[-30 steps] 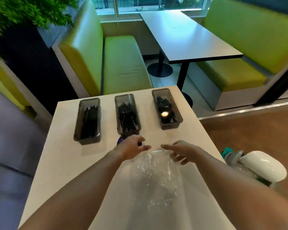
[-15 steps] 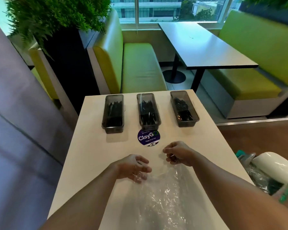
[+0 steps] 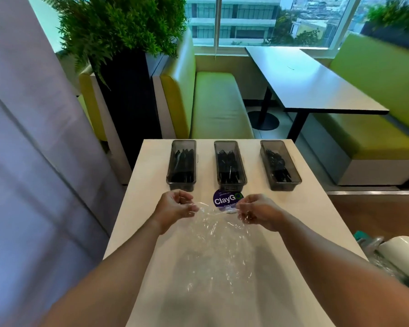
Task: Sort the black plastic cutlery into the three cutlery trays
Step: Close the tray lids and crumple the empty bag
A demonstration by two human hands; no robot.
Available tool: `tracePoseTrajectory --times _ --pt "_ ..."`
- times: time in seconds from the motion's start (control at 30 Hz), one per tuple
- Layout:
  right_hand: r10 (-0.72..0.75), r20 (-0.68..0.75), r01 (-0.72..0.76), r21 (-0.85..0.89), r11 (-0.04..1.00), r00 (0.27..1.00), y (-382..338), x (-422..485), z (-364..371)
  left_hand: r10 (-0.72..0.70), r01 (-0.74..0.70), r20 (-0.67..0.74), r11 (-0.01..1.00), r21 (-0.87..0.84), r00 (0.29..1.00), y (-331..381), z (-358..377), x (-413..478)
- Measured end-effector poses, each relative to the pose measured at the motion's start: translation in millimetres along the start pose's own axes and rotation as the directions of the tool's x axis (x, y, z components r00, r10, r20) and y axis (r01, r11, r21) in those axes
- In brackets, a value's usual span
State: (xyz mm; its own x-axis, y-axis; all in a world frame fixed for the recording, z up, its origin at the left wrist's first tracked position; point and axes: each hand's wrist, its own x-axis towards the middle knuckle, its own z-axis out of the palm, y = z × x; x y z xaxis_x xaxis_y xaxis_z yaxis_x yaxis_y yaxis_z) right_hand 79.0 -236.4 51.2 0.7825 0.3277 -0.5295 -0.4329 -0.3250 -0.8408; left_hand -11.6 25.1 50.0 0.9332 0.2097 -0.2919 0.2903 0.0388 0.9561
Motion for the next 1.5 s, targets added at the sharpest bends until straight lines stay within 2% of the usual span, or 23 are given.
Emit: tracePoseTrajectory --times 0.17,0.3,0.4,0.5,0.6,0.7,0.77,0.87,0.93,1.0,1.13,1.27,1.4,1.5 --pt "-0.153 -0.136 0.161 0.049 0.986 0.979 -15.4 3.8 6.3 0.074 -0.079 -0.105 0.996 -0.049 0.992 3.3 -16.1 5.1" --pt "-0.212 -0.196 0.234 0.097 0.967 0.957 -26.2 8.7 12.1 0.111 -0.133 -0.186 0.985 -0.11 0.976 3.2 -23.5 9.8" --pt "-0.214 -0.202 0.256 0.209 0.944 0.956 -31.9 9.9 15.1 0.014 -0.036 -0.083 0.963 -0.265 0.996 5.8 -23.1 9.5" --pt "-0.232 -0.187 0.285 0.346 0.894 0.954 -40.1 7.9 14.1 -0.062 0.07 0.056 0.987 -0.144 0.997 5.3 -21.8 5.5" --pt "-0.25 -0.106 0.272 0.404 0.873 0.962 -43.0 8.0 10.5 -0.033 0.033 -0.003 0.991 -0.129 0.999 2.8 -19.6 7.6" --pt "-0.202 0.053 0.178 0.293 0.939 0.978 -39.8 3.9 10.7 0.007 -0.026 -0.11 0.984 -0.176 0.994 6.8 -18.6 12.1" --pt "-0.15 0.088 0.124 0.248 0.961 0.985 -33.0 5.1 12.3 0.021 -0.049 -0.15 0.981 -0.187 0.988 11.1 -17.9 13.6" --pt "-0.119 -0.102 0.144 0.287 0.947 0.988 -24.4 11.8 14.0 0.028 -0.072 -0.213 0.977 -0.202 0.977 16.6 -15.2 15.2" --pt "-0.122 -0.238 0.192 0.301 0.934 0.964 -24.2 13.7 14.7 0.034 -0.084 -0.249 0.977 -0.195 0.968 19.5 -12.2 13.4" --pt "-0.159 -0.299 0.245 0.278 0.929 0.941 -26.2 14.3 13.9 0.066 -0.109 -0.261 0.982 -0.153 0.963 21.2 -8.9 12.7" --pt "-0.249 -0.21 0.29 0.196 0.937 0.946 -30.4 15.0 8.6 0.159 -0.166 -0.178 0.986 -0.025 0.971 20.2 -7.3 16.5" --pt "-0.21 -0.104 0.226 0.177 0.958 0.972 -34.5 11.8 0.9 0.113 -0.119 0.069 0.987 0.104 0.991 23.7 -9.6 15.0" --pt "-0.201 0.07 0.199 0.036 0.979 0.977 -42.4 -3.1 -4.8 0.125 -0.151 0.101 0.934 0.322 0.987 30.0 -10.6 16.5" --pt "-0.187 0.078 0.196 -0.12 0.973 0.979 -44.8 -9.0 -9.4 0.18 -0.197 0.079 0.899 0.392 0.98 33.4 -13.2 16.3"
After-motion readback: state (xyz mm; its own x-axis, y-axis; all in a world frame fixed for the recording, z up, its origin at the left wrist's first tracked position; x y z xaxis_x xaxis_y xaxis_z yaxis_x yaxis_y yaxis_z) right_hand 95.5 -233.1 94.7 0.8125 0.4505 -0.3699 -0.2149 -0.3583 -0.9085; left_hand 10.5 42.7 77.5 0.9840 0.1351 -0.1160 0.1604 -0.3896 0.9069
